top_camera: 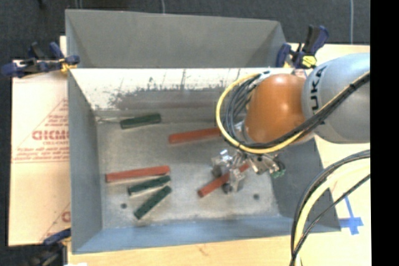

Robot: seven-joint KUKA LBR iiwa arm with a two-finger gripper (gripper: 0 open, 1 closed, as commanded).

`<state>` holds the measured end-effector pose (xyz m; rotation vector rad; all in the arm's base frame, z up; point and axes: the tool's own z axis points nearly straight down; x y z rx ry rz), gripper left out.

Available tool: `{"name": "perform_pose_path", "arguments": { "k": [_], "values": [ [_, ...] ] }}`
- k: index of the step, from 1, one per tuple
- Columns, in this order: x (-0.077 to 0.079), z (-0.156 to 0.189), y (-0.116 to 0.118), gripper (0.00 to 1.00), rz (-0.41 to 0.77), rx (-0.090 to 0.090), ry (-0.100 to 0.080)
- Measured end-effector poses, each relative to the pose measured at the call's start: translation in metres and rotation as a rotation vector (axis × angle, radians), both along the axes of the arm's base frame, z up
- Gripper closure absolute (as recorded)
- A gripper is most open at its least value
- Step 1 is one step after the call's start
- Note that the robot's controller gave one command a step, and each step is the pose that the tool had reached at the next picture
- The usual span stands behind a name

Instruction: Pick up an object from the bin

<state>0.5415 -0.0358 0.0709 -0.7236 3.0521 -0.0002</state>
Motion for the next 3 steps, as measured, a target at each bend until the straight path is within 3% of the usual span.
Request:
{"name": "perform_pose_path", "arguments": {
  "k": [1,2,3],
  "values": [
    [-0.026,0.043,-0.024,1.0,-0.02,0.001,0.009],
    [-0.032,0.065,-0.035,1.0,-0.036,-0.002,0.006],
    [-0.065,0.063,0.049,1.0,0.133,0.001,0.003]
  ]
}}
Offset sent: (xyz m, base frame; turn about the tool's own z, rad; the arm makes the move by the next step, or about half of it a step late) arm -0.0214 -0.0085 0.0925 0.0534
